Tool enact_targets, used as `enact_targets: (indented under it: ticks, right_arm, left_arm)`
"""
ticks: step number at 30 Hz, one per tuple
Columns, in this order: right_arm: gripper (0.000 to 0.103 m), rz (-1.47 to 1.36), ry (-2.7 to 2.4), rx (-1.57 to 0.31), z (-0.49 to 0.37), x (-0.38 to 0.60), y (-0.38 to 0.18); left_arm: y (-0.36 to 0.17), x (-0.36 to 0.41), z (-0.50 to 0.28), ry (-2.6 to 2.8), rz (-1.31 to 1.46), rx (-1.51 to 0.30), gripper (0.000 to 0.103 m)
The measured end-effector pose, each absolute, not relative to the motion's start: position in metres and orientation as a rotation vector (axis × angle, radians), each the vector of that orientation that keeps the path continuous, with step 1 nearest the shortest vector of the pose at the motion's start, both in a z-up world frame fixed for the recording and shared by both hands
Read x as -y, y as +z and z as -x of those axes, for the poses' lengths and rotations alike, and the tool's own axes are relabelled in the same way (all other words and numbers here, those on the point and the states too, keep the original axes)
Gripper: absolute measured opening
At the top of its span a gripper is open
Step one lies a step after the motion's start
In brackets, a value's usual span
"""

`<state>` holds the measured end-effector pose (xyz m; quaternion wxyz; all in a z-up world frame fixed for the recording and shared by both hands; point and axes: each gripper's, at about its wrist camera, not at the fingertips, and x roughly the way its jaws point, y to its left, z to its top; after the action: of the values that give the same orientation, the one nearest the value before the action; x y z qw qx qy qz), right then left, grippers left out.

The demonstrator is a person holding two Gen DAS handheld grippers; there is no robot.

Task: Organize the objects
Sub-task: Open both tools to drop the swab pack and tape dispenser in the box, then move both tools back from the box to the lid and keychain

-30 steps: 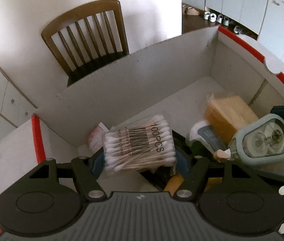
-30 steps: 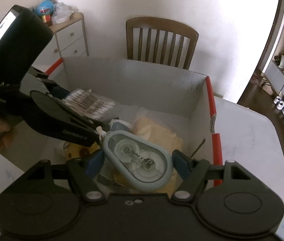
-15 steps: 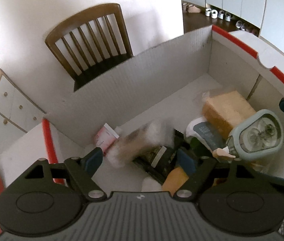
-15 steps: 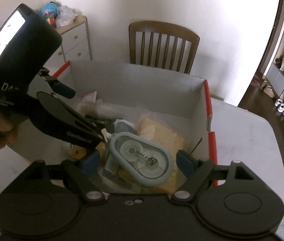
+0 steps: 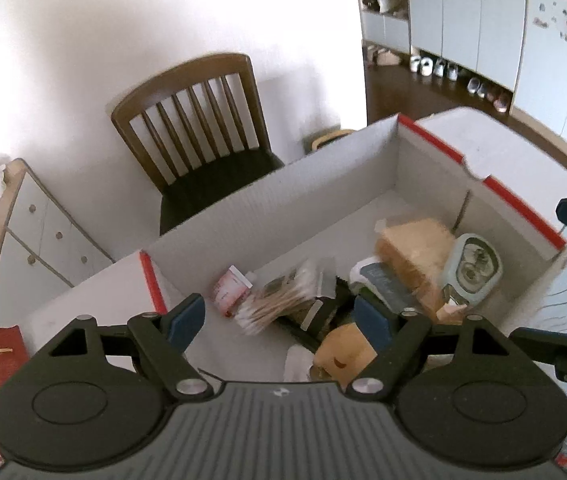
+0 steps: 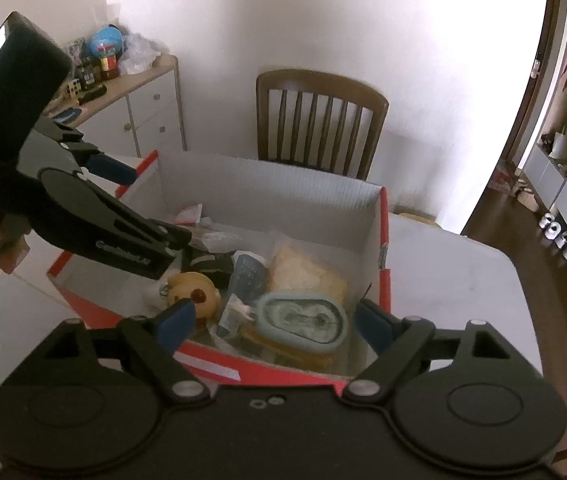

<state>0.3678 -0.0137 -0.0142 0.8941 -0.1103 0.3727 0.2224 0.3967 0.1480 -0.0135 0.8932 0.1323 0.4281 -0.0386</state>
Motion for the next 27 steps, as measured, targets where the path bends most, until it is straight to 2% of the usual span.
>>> enact_targets:
  ticks: [15, 27]
  right_arm:
    - [0.092, 0.218, 0.506, -0.712, -0.306, 0.034, 0.014]
    - [0.098, 0.214, 0.536, -0.722, -0.254, 0.052, 0.008]
  left_arm:
    - [0.031, -0.141, -0.316, -0.148, -0.17, -0.782, 0.081]
    - [0.027, -0.133, -0.261, -0.202, -0.101, -0.754, 0.081]
